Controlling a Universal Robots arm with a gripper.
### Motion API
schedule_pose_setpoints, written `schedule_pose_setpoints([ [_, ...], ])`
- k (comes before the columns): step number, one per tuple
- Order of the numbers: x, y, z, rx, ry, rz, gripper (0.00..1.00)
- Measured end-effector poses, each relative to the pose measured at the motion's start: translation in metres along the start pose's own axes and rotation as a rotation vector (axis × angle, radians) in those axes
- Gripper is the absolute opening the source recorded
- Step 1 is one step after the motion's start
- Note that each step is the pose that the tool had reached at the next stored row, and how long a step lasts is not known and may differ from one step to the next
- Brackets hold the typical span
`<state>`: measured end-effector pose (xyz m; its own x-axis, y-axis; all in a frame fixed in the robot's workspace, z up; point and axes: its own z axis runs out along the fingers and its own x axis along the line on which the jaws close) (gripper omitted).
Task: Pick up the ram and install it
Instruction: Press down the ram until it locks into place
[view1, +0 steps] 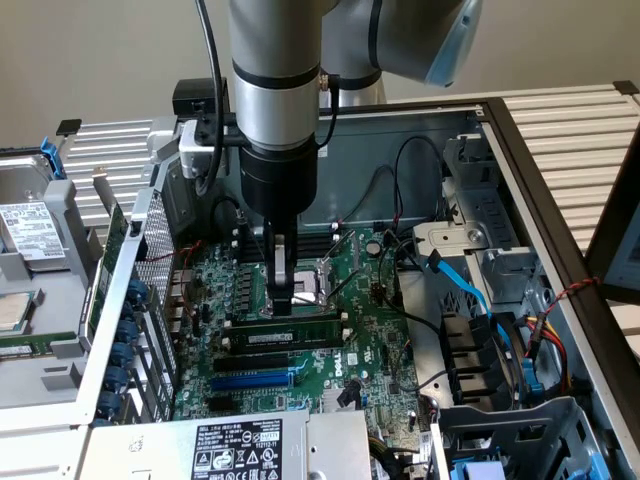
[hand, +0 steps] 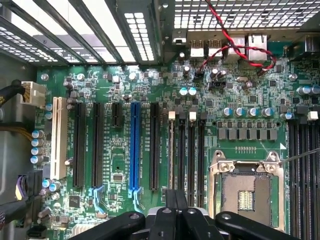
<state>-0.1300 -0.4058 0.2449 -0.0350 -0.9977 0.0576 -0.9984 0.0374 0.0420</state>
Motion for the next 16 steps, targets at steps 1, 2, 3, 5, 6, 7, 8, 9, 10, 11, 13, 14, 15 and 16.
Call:
schedule_pose_setpoints([
  [1,-0.0002,0.0004,0.0003,0.0087,0.0026,0.001,0.11],
  [2,-0.0006,0.0006,0.0007,0.0170,0.0041,0.001,0.11],
  [3,-0.0012,0.0007,0.0014,0.0219,0.0048,0.002,0.11],
  [5,-0.0026,0.0007,0.0036,0.0253,0.0053,0.002,0.11],
  [6,-0.0029,0.0006,0.0052,0.0256,0.0057,0.002,0.11],
  [7,-0.0031,0.0005,0.0067,0.0261,0.0058,0.002,0.11],
  [8,-0.0031,0.0006,0.0078,0.0264,0.0067,0.002,0.11],
  [9,-0.0031,0.0007,0.0078,0.0263,0.0081,0.002,0.11],
  [10,-0.0031,0.0007,0.0079,0.0264,0.0099,0.002,0.11],
  [11,-0.0031,0.0007,0.0080,0.0265,0.0117,0.002,0.11],
  [13,-0.0032,0.0007,0.0082,0.0273,0.0165,0.002,0.11],
  [14,-0.0032,0.0007,0.0085,0.0291,0.0185,0.002,0.11],
  [15,-0.0031,0.0007,0.0088,0.0314,0.0198,0.003,0.11],
  [16,-0.0031,0.0007,0.0090,0.0344,0.0208,0.003,0.11],
])
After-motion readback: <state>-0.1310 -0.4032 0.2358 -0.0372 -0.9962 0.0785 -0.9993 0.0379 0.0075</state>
